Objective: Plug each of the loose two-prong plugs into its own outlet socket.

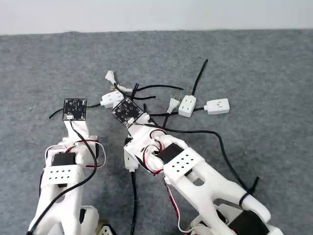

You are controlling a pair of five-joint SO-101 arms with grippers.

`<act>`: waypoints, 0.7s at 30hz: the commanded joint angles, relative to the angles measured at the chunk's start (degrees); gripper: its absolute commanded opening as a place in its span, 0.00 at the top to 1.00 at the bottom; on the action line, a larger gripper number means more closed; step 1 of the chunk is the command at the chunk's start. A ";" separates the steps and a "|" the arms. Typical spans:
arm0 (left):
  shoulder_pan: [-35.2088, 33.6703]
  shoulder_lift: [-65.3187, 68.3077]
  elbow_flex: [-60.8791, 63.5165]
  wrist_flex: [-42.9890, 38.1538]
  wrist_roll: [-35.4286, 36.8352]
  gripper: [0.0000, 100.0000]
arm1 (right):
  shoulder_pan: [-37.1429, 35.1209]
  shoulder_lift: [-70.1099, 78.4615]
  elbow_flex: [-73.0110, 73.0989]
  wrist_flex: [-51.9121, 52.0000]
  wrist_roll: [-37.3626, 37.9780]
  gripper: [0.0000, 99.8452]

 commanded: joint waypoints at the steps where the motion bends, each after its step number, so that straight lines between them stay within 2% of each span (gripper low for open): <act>1: -0.35 -1.32 -0.75 -1.49 0.53 0.99 | -0.75 1.01 -0.18 0.04 3.25 0.99; 10: -0.35 -1.32 -0.75 -1.49 0.53 0.99 | -0.66 1.01 -0.26 0.13 11.78 0.99; 21: -0.35 -1.32 -0.48 -2.90 0.62 0.99 | -1.63 0.84 -2.02 4.26 14.42 0.99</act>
